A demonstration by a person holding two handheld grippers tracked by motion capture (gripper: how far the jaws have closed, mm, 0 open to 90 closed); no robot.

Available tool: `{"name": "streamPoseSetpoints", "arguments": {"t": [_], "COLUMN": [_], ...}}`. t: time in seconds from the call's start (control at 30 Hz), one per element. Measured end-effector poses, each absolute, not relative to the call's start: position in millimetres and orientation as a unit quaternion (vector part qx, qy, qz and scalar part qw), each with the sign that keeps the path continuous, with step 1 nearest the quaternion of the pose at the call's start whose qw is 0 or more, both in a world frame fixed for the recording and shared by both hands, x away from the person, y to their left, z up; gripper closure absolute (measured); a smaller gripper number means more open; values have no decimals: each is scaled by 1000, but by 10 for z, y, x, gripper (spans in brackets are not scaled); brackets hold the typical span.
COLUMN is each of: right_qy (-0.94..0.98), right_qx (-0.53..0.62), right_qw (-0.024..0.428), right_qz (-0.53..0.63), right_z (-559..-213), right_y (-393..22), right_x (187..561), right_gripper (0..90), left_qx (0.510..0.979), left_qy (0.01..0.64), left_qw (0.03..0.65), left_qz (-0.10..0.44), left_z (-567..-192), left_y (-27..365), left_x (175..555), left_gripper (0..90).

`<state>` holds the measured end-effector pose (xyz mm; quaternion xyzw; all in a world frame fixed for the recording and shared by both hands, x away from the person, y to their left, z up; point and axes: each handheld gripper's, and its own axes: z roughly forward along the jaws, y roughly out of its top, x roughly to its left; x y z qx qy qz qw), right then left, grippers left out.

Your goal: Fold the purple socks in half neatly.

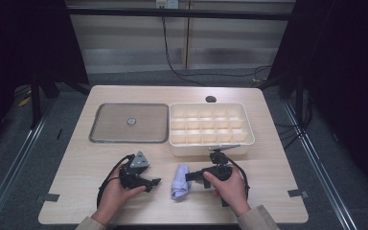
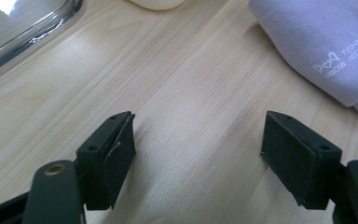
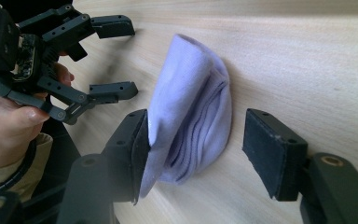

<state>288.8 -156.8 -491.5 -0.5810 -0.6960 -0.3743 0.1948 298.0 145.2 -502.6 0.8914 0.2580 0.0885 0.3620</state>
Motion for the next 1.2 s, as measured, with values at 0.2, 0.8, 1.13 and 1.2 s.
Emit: {"name": "streamPoseSetpoints", "arguments": {"t": [0.2, 0.8, 1.13, 1.2], "right_qy": [-694, -710, -713, -714], "right_qx": [-584, -569, -560, -559], "right_qw": [197, 184, 190, 190], "right_qz": [-373, -371, -376, -376], "right_z": [-4944, -4997, -4920, -4909], "right_y": [-1522, -1408, -1397, -1404], "right_x": [2891, 2902, 2962, 2937], "right_gripper": [404, 567, 448, 422], "left_qx": [890, 880, 880, 881], "left_qy": [251, 255, 255, 256], "left_qw": [369, 389, 387, 386], "left_qz": [91, 98, 98, 100], "left_z": [-5039, -5081, -5082, -5081], "left_y": [1467, 1493, 1499, 1496], "left_x": [2981, 2959, 2961, 2964], "left_gripper": [235, 224, 220, 217]}}
